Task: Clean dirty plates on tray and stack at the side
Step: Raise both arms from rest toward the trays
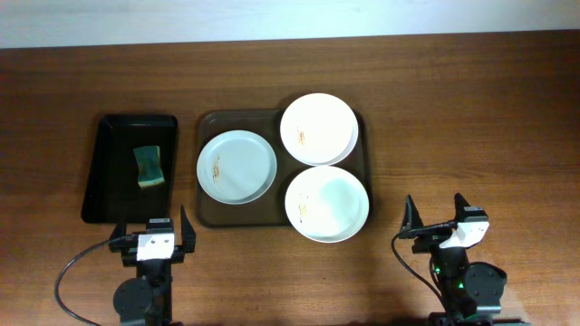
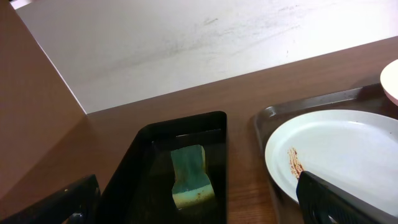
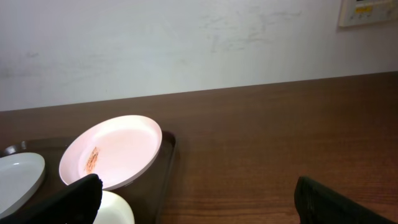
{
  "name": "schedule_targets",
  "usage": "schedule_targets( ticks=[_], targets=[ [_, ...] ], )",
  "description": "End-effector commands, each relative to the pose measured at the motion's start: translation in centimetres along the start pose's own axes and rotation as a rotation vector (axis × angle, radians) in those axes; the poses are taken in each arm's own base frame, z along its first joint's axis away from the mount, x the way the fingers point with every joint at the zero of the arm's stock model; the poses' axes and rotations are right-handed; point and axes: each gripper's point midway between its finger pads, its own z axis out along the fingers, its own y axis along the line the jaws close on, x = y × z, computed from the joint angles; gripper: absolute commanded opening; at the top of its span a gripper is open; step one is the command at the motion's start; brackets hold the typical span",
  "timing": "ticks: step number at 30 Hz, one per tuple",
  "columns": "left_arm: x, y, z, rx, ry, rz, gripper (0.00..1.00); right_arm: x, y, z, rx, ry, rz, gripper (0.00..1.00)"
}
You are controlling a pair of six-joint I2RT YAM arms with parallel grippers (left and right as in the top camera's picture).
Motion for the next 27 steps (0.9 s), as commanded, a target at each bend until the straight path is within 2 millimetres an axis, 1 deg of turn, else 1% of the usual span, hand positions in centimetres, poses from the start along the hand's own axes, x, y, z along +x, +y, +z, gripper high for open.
schedule_targets(
  ticks=[1, 19, 21, 24, 26, 27],
  targets=[
    [0.0, -0.4, 0.0, 0.019, -0.008, 0.012, 0.99, 0.2, -0.1, 0.0, 0.005, 0.002, 0.007, 0.98],
    [0.0, -0.4, 0.0, 0.019, -0.008, 0.013, 0.99, 0.2, -0.1, 0.0, 0.005, 0.002, 0.007, 0.98],
    [0.0, -0.4, 0.0, 0.019, -0.008, 0.013, 0.99, 0.0, -0.5, 0.0, 0.025, -0.008, 0.006, 0.98],
    [-0.1, -0.3, 0.0, 0.011, -0.009, 0.013, 0.99, 0.4, -0.5, 0.0, 0.025, 0.007, 0.008, 0.98],
    [0.0, -0.3, 0.0, 0.012, -0.006, 0.013, 0.99, -0.8, -0.4, 0.0, 0.023, -0.043, 0.003, 0.98],
    [0.0, -0.3, 0.0, 0.011, -0.007, 0.013, 0.99, -1.4, -0.7, 0.0, 0.043, -0.068, 0.002, 0.98]
  ],
)
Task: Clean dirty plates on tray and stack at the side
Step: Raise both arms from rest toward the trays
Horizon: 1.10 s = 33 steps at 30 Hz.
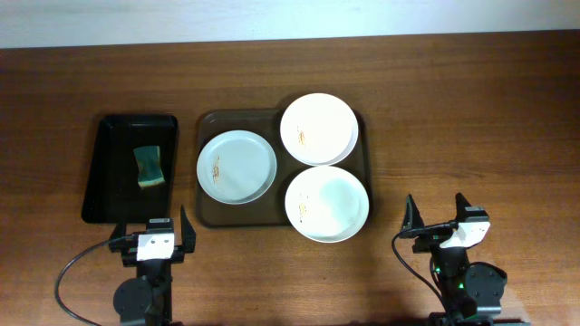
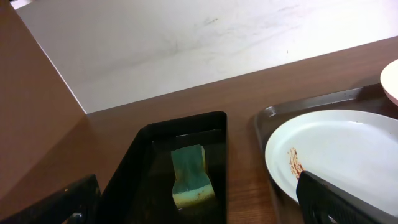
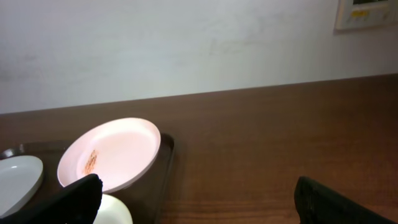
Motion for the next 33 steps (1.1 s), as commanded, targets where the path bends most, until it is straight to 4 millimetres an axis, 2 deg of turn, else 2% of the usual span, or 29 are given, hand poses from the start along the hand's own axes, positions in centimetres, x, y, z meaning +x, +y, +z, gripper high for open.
schedule_targets(
  ticks=[1, 3, 8, 11, 13, 15, 17, 19, 21, 24, 26, 28, 30, 31, 33],
  targets=[
    [0.0, -0.3, 0.0, 0.011, -0.007, 0.013, 0.99, -1.2, -1.0, 0.0, 0.058, -0.057, 0.004, 0.98],
    [-0.3, -0.2, 0.0, 0.008, -0.019, 0.013, 0.99, -2.2, -1.0, -0.1, 0.060, -0.098, 0.002, 0.98],
    [-3.1, 0.4, -0.3, -0.007, -0.127, 0.011, 0.99, -5.8, -0.4, -0.8, 0.051, -0.193, -0.042, 0.98],
    [-5.7, 1.1, -0.8, -0.016, -0.162, 0.009, 0.99, -8.0, -0.1, -0.9, 0.051, -0.191, -0.042, 0.99],
    [-9.0, 1.1, -1.1, 0.037, -0.186, 0.014, 0.99, -9.5, 0.0, -0.4, 0.059, -0.116, -0.038, 0.99],
    [-11.0, 1.2, -0.9, 0.064, -0.187, 0.016, 0.99, -10.8, 0.2, 0.1, 0.067, -0.045, -0.078, 0.98],
    [-13.0, 1.5, 0.3, 0.093, -0.142, 0.012, 0.99, -12.9, 0.4, 1.0, 0.075, 0.032, -0.127, 0.98],
    [-14.9, 1.7, 2.4, 0.141, -0.051, 0.008, 0.99, -15.4, 0.5, 2.4, 0.079, 0.109, -0.144, 0.98],
    [-16.3, 1.9, 4.6, 0.177, 0.043, 0.003, 0.99, -16.7, 0.6, 3.8, 0.082, 0.186, -0.139, 0.98],
    [-18.0, 2.2, 8.1, 0.223, 0.197, -0.072, 0.99, -17.4, 1.5, 6.5, 0.032, 0.332, -0.120, 0.98],
    [-18.5, 1.1, 10.9, 0.321, 0.340, -0.109, 0.99, -17.0, 2.3, 8.1, -0.019, 0.444, -0.096, 0.98],
    [-17.8, -0.1, 13.0, 0.414, 0.509, -0.140, 0.99, -16.2, 2.9, 9.5, -0.063, 0.565, -0.066, 0.98],
    [-16.7, -1.0, 13.8, 0.476, 0.641, -0.173, 0.99, -15.5, 2.9, 11.0, -0.072, 0.604, -0.056, 0.98],
    [-15.6, -2.1, 14.4, 0.534, 0.733, -0.204, 0.99, -14.6, 3.0, 12.0, -0.088, 0.627, -0.046, 0.98],
    [-14.3, -3.6, 14.8, 0.612, 0.795, -0.247, 0.99, -13.3, 4.7, 12.9, -0.199, 0.660, -0.001, 0.98]
  ],
)
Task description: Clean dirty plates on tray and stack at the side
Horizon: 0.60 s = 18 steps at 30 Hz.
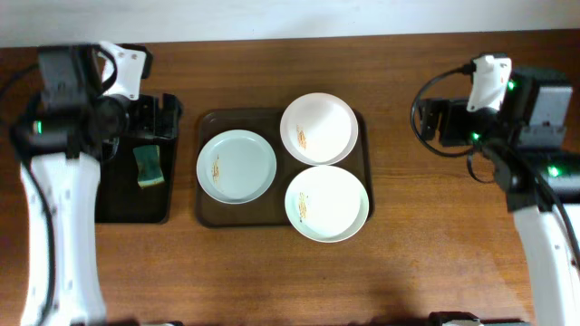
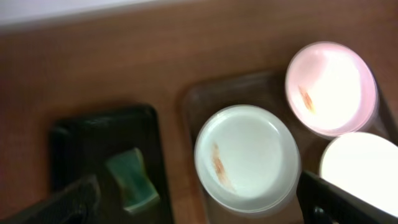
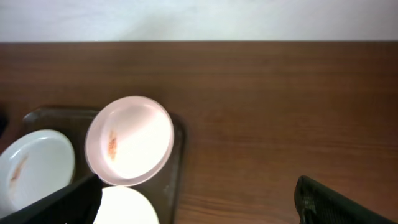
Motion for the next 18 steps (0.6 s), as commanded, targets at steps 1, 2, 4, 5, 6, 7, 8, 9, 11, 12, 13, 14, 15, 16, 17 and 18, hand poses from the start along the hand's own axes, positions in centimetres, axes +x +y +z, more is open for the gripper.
schedule_targets(
  ticks=[1, 2, 4, 5, 6, 7, 8, 9, 11, 12, 13, 14, 15, 16, 17, 18],
  targets=[
    [-0.5, -2.0, 3.4, 0.192, 0.072, -0.057, 0.99, 0.0, 4.6, 2.4, -0.305, 0.043, 0.009, 0.98],
    [-0.1, -1.9, 4.5, 0.199, 0.096, -0.066, 0.99, -0.1, 6.7, 3.1, -0.447, 0.053, 0.026, 0.98],
    [0.4, -1.9, 6.1, 0.232, 0.130, -0.090, 0.99, 0.4, 9.9, 5.4, -0.601, 0.109, 0.083, 0.98],
    [0.6, -2.2, 6.6, 0.255, 0.140, -0.097, 0.99, 0.8, 11.2, 6.8, -0.624, 0.141, 0.110, 0.98],
    [0.7, -2.3, 6.9, 0.264, 0.148, -0.101, 0.99, 1.6, 13.1, 8.5, -0.649, 0.178, 0.122, 0.99],
    [0.9, -2.1, 7.2, 0.255, 0.157, -0.103, 0.99, 2.4, 14.8, 10.3, -0.627, 0.216, 0.151, 0.99],
    [1.3, -1.5, 7.3, 0.220, 0.172, -0.102, 0.99, 3.4, 16.1, 11.9, -0.582, 0.249, 0.167, 0.99],
    [1.4, -0.9, 7.3, 0.189, 0.181, -0.116, 0.99, 4.5, 17.2, 13.1, -0.520, 0.271, 0.162, 0.99],
    [2.2, 2.2, 7.1, 0.056, 0.205, -0.274, 0.99, 6.6, 20.2, 14.2, -0.411, 0.305, 0.088, 0.98],
    [2.5, 3.6, 6.9, 0.012, 0.209, -0.339, 0.99, 7.2, 21.0, 14.3, -0.359, 0.316, 0.048, 0.99],
    [2.9, 5.4, 6.5, -0.029, 0.206, -0.405, 0.99, 7.7, 21.7, 14.3, -0.313, 0.334, 0.014, 0.99],
    [3.2, 6.7, 6.2, -0.049, 0.197, -0.451, 0.99, 8.3, 22.5, 14.5, -0.293, 0.359, -0.010, 0.98],
    [3.4, 7.7, 5.9, -0.062, 0.191, -0.473, 0.99, 9.1, 23.0, 15.0, -0.263, 0.394, -0.006, 0.98],
    [3.7, 8.5, 5.6, -0.073, 0.187, -0.490, 0.99, 10.5, 23.6, 15.9, -0.246, 0.448, 0.009, 0.98],
    [3.8, 9.0, 5.5, -0.080, 0.185, -0.500, 0.99, 11.5, 24.0, 16.6, -0.240, 0.488, 0.019, 0.98],
    [3.9, 9.3, 5.4, -0.084, 0.184, -0.505, 0.99, 12.7, 24.4, 17.4, -0.243, 0.526, 0.018, 0.98]
  ],
)
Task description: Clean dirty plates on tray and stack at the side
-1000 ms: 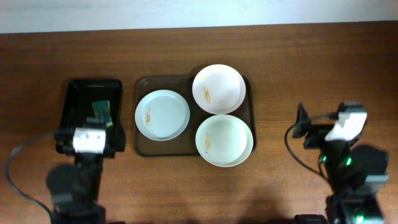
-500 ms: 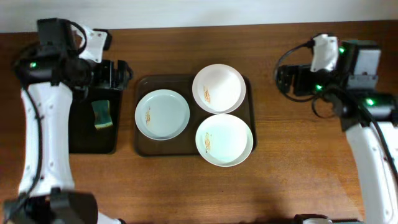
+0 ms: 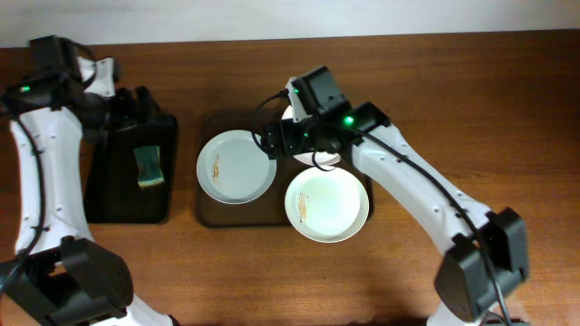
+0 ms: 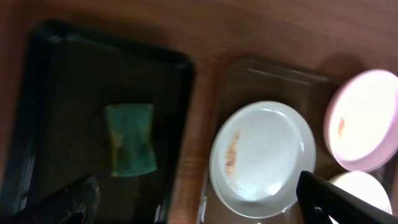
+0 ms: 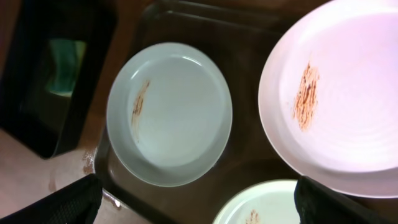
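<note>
Three stained plates lie on the brown tray [image 3: 210, 213]: a pale blue plate [image 3: 236, 166] on the left, a pale green plate [image 3: 328, 204] at the front and a pink plate [image 5: 342, 93] at the back, mostly hidden overhead by my right arm. A green sponge [image 3: 147, 167] lies in the black tray [image 3: 109, 199]. My left gripper [image 3: 136, 107] hangs open above the far end of the black tray, above the sponge [image 4: 130, 147]. My right gripper [image 3: 279, 140] hangs open over the brown tray between the blue plate [image 5: 169, 112] and the pink plate, holding nothing.
The black tray sits left of the brown tray with a narrow strip of table between them. Bare wooden table stretches to the right of the brown tray and along the front edge. A white wall runs behind the table.
My right arm has moved from the back right of the table to above the brown tray, over the pink plate. My left gripper stays over the far end of the black tray, now looking down on the sponge.
Both arms were parked at the front edge with grippers open, and stayed so at the second moment. Then both were raised, the left above the black tray and the right at the back right. Now the right hangs over the plates. Plates and sponge have not moved.
</note>
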{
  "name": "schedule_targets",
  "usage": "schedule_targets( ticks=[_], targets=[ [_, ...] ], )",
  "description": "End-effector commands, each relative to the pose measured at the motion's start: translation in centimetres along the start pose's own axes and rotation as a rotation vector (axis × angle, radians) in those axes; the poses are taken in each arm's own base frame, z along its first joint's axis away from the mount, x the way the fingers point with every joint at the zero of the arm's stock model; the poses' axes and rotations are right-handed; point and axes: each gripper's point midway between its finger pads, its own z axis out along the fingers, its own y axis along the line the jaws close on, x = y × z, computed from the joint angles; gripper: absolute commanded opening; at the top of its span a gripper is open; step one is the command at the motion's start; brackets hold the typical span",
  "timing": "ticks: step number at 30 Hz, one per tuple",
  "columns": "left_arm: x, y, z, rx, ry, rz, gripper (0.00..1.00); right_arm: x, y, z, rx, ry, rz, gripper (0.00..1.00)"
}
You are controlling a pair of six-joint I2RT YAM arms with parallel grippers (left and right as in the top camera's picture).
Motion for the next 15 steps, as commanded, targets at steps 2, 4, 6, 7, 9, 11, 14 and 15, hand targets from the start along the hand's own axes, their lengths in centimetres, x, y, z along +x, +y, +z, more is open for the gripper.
schedule_targets(
  ticks=[2, 4, 6, 7, 9, 11, 14, 15],
  targets=[
    [-1.1, 1.7, -0.8, -0.037, -0.042, -0.063, 0.99, 1.9, -0.1, 6.4, 0.001, 0.115, 0.074, 0.98],
    [-1.2, 2.1, -0.7, -0.059, -0.046, -0.062, 0.99, 1.8, 0.7, 8.1, -0.056, 0.120, 0.116, 0.99],
    [-1.1, 2.4, -0.5, -0.072, -0.037, -0.065, 0.99, 1.6, 1.2, 9.4, -0.058, 0.100, 0.097, 0.78],
    [-0.9, 2.6, -0.3, -0.080, -0.030, -0.066, 0.99, 1.7, 0.8, 10.1, -0.003, 0.082, 0.106, 0.71],
    [-0.6, 2.7, 0.1, -0.082, -0.017, -0.070, 0.99, 2.0, -0.7, 10.9, 0.126, 0.047, 0.138, 0.70],
    [0.0, 3.0, 0.7, -0.087, 0.005, -0.075, 0.99, 2.3, -1.3, 11.4, 0.181, 0.036, 0.136, 0.66],
    [0.7, 3.4, 1.4, -0.102, 0.030, -0.082, 0.99, 2.9, -2.0, 12.4, 0.203, 0.055, 0.140, 0.62],
    [0.8, 3.5, 1.5, -0.103, 0.035, -0.083, 0.99, 3.3, -2.4, 12.9, 0.213, 0.066, 0.141, 0.60]
  ],
)
